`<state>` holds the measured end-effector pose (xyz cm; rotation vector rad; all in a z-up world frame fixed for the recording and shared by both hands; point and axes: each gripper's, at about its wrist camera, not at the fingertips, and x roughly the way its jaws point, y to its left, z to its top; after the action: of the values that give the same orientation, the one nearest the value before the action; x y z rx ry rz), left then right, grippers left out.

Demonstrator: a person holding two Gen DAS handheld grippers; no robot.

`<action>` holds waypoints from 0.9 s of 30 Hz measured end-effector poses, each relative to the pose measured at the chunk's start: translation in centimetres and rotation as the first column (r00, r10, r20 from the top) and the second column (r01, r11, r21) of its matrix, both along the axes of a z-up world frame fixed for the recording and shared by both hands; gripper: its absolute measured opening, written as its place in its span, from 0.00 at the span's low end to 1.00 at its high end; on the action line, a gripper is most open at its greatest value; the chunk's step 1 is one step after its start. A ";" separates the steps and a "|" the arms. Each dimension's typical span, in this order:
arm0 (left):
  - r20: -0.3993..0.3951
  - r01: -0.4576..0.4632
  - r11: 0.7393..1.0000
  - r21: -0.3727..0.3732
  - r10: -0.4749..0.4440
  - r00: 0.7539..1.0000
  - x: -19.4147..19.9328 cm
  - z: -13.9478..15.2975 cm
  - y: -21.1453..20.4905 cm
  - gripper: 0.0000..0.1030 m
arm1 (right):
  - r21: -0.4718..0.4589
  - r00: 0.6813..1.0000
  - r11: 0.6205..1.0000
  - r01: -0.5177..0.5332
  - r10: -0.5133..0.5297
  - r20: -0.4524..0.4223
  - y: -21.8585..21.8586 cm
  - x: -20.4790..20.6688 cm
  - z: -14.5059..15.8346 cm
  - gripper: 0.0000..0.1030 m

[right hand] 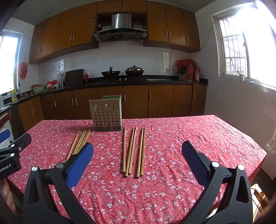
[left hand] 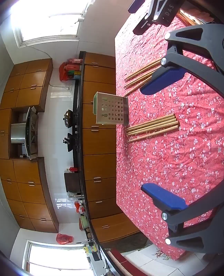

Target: Organize utensils

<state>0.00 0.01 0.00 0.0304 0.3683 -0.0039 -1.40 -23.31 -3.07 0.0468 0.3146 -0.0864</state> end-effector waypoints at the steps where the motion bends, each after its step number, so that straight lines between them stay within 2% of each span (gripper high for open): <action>1: -0.001 0.002 1.000 0.001 -0.002 1.000 0.0 0.0 0.0 0.96 | 0.000 1.000 1.000 0.000 0.000 0.000 0.0 0.0 0.0 0.98; 27: 0.000 0.002 1.000 0.000 -0.002 1.000 -0.1 0.1 0.0 0.96 | 0.001 1.000 1.000 0.000 0.000 0.002 0.0 -0.1 0.1 0.98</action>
<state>-0.14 0.00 0.11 0.0303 0.3680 -0.0059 -1.48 -23.34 -3.01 0.0480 0.3128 -0.0857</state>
